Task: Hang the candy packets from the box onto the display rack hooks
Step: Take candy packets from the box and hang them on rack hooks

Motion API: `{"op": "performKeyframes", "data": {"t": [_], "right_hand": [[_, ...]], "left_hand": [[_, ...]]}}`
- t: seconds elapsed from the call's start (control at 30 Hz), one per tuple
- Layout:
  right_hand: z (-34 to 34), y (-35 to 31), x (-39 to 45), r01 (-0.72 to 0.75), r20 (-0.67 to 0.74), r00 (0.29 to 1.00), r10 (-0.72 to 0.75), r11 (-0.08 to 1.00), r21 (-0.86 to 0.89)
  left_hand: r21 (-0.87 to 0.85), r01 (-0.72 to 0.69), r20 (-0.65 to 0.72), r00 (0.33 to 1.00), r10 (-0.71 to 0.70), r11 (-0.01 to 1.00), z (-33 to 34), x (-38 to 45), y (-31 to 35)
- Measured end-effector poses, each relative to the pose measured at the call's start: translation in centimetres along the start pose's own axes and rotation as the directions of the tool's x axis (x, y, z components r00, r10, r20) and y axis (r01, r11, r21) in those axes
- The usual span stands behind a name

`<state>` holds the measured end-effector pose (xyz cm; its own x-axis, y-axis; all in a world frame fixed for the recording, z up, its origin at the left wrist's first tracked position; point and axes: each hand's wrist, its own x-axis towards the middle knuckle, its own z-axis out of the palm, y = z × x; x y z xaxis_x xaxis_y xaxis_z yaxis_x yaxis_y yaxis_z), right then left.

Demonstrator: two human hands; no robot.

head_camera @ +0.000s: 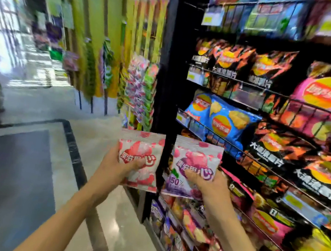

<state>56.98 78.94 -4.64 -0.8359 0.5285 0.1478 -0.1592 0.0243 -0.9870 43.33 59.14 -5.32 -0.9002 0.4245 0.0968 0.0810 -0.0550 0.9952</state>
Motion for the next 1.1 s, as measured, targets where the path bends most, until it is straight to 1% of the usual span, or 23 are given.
{"op": "performKeyframes", "data": {"t": [0.1,0.2,0.37,0.43,0.6,0.73,0.9,1.1], "right_hand": [[4.6,-0.5,2.7,0.039,0.09,0.995,-0.041,0.999,0.023],[9.2,-0.5,6.1,0.061,0.084,0.995,-0.061,0.998,0.01],[17.2,-0.4,12.0,0.07,0.054,0.996,-0.07,0.998,0.002],[20.4,-0.4,14.3,0.102,0.052,0.993,-0.101,0.995,-0.004],[27.2,-0.6,19.5,0.177,-0.017,0.984,-0.177,0.984,-0.017],[30.7,-0.5,23.0,0.218,-0.039,0.975,-0.22,0.974,-0.066],[33.4,-0.1,28.3,0.298,-0.003,0.954,-0.299,0.953,-0.051],[36.5,1.5,36.8,0.287,-0.052,0.956,-0.289,0.957,-0.054]], "left_hand": [[-0.01,-0.02,-0.105,0.994,0.019,1.0,-4.3,1.6,0.8],[-0.024,-0.016,-0.16,0.987,0.012,1.0,-8.2,4.2,1.2],[-0.026,-0.045,-0.169,0.985,0.04,0.999,-15.2,9.5,1.9],[-0.01,-0.06,-0.168,0.984,0.058,0.998,-17.9,11.9,2.5],[-0.015,-0.094,-0.117,0.989,0.091,0.995,-23.9,17.9,4.2],[-0.017,-0.141,-0.106,0.985,0.139,0.99,-27.0,22.2,5.1],[-0.032,-0.152,-0.108,0.983,0.148,0.988,-29.4,28.0,4.6],[-0.073,-0.136,-0.072,0.989,0.131,0.988,-31.1,36.8,3.4]]}}
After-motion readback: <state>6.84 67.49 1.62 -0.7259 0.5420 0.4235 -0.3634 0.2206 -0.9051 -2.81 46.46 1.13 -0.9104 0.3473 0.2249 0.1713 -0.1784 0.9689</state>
